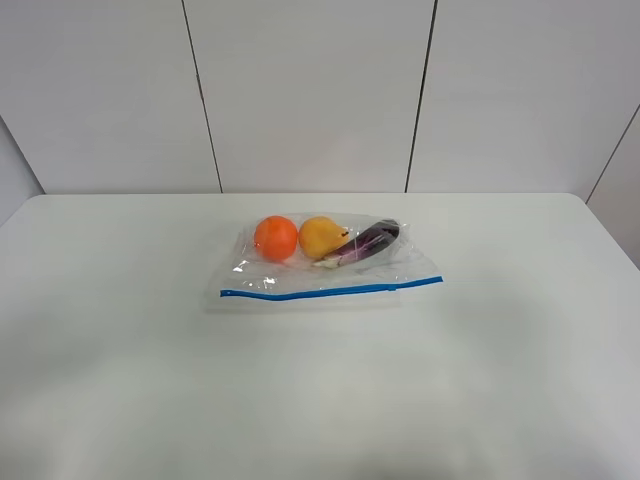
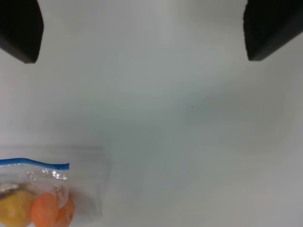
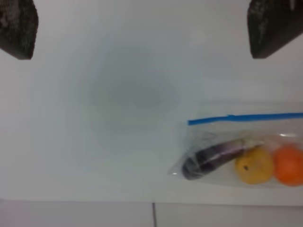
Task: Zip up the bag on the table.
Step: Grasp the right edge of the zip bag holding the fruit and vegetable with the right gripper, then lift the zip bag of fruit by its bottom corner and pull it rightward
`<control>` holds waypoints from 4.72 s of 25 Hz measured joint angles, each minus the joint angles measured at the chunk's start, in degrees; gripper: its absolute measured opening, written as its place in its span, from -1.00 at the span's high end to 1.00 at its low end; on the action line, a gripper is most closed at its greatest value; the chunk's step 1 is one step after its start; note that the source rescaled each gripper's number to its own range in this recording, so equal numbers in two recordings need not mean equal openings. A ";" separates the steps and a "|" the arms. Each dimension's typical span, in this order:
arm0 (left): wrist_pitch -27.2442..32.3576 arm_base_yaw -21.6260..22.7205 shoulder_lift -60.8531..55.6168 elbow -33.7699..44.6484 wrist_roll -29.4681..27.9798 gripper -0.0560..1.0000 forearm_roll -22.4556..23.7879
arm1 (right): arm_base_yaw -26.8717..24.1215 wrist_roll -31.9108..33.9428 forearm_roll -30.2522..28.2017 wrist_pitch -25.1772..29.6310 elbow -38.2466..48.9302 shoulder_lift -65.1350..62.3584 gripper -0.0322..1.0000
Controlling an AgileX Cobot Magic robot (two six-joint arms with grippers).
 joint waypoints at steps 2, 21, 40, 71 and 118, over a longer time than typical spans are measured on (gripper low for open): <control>0.00 0.00 0.00 0.00 0.00 -1.00 0.00 | 0.00 0.00 1.83 -0.35 -4.04 7.72 -1.00; 0.00 0.00 0.00 0.00 0.00 -1.00 0.00 | -0.80 -17.65 30.87 -0.81 -20.69 67.75 -0.94; 0.00 0.00 0.00 0.00 0.00 -1.00 0.00 | -5.00 -38.21 50.30 6.68 -22.15 97.96 -0.94; 0.00 0.00 0.00 0.00 0.00 -1.00 0.00 | -4.88 -39.04 53.23 10.58 -28.92 104.51 -0.30; 0.00 0.00 0.00 0.00 0.00 -1.00 0.00 | -4.88 -41.51 56.20 12.47 -29.87 103.66 0.94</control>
